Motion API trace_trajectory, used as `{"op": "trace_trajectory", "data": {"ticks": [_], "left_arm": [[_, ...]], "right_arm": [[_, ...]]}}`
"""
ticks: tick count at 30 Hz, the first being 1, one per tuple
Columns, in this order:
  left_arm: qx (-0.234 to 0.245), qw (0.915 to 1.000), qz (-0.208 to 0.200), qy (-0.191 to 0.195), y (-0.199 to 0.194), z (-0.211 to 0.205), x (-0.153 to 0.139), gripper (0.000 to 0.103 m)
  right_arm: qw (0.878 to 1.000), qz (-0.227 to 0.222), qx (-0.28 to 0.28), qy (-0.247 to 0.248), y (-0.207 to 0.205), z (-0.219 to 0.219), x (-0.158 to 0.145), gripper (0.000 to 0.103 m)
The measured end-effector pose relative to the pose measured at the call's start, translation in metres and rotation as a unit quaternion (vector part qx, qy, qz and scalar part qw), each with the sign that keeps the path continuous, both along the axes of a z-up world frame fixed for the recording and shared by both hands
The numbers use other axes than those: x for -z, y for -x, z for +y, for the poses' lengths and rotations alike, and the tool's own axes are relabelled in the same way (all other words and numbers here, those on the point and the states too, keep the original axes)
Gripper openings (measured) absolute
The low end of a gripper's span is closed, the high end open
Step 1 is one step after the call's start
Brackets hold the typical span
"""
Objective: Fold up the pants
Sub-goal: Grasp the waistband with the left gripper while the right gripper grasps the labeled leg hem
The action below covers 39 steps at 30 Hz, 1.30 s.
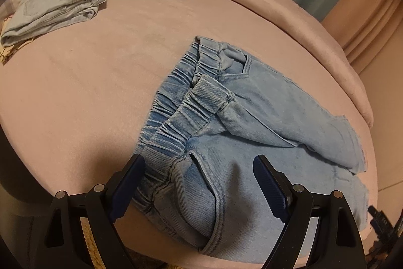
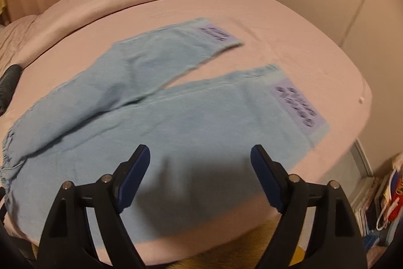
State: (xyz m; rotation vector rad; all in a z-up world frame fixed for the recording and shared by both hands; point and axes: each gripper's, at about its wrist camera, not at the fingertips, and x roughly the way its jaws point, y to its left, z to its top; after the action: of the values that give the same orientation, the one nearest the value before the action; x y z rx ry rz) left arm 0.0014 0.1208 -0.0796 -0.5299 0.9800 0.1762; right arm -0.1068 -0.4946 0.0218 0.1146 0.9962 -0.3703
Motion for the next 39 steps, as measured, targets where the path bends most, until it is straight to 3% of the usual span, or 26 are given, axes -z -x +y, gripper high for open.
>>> {"op": "trace_trajectory", "data": {"ticks": [3, 6, 9, 14, 18, 22, 25, 26, 27, 28, 30, 32, 36, 39], "left_arm": [[0.0, 0.9999, 0.009, 0.01, 0.004, 0.004, -0.006, 0.087], [-0.011, 0.9981, -0.003, 0.061, 0.016, 0.015, -0.017, 0.087], [-0.023, 0.9961, -0.005, 0.085, 0.022, 0.024, -0.02, 0.087], [-0.021, 0.9967, 0.031, 0.072, 0.017, 0.017, -0.001, 0.087], [-0.011, 0.9985, 0.037, 0.039, 0.01, 0.005, 0.006, 0.087], [-0.022, 0.9989, 0.032, 0.027, 0.011, 0.0, 0.006, 0.086], [-0.028, 0.999, 0.036, -0.002, 0.011, -0.005, 0.01, 0.071], [-0.031, 0.9985, 0.042, -0.018, 0.008, -0.006, 0.011, 0.05], [-0.042, 0.9969, 0.051, -0.043, 0.004, -0.006, 0.01, 0.031], [-0.05, 0.9961, 0.054, -0.049, 0.002, -0.005, 0.01, 0.026], [-0.057, 0.9965, 0.051, -0.033, 0.003, 0.001, 0.008, 0.023], [-0.05, 0.9982, 0.03, -0.014, 0.01, 0.009, -0.002, 0.022], [-0.044, 0.9987, -0.024, 0.005, 0.023, 0.02, -0.032, 0.021], [-0.038, 0.9984, -0.043, -0.002, 0.024, 0.02, -0.047, 0.021]], "right_arm": [[0.999, -0.001, 0.041, -0.013, 0.008, -0.028, 0.0, 0.083], [0.998, -0.006, 0.064, -0.025, 0.015, -0.052, -0.003, 0.084], [0.996, -0.012, 0.083, -0.016, 0.021, -0.073, -0.006, 0.086], [0.99, -0.018, 0.131, -0.054, 0.024, -0.116, 0.004, 0.086], [0.988, -0.01, 0.148, -0.054, 0.021, -0.132, 0.015, 0.086], [0.985, 0.001, 0.144, -0.096, 0.017, -0.139, 0.035, 0.083], [0.986, -0.009, 0.144, -0.086, 0.017, -0.135, 0.042, 0.082], [0.986, -0.015, 0.144, -0.079, 0.017, -0.133, 0.042, 0.078], [0.987, -0.021, 0.145, -0.072, 0.016, -0.132, 0.041, 0.066], [0.987, -0.027, 0.148, -0.063, 0.014, -0.132, 0.039, 0.06], [0.987, -0.035, 0.146, -0.055, 0.009, -0.133, 0.034, 0.023], [0.988, -0.048, 0.136, -0.06, 0.002, -0.134, 0.024, 0.009], [0.984, -0.126, 0.109, -0.061, 0.008, -0.13, -0.024, 0.009], [0.981, -0.152, 0.101, -0.058, 0.014, -0.127, -0.048, 0.009]]}}
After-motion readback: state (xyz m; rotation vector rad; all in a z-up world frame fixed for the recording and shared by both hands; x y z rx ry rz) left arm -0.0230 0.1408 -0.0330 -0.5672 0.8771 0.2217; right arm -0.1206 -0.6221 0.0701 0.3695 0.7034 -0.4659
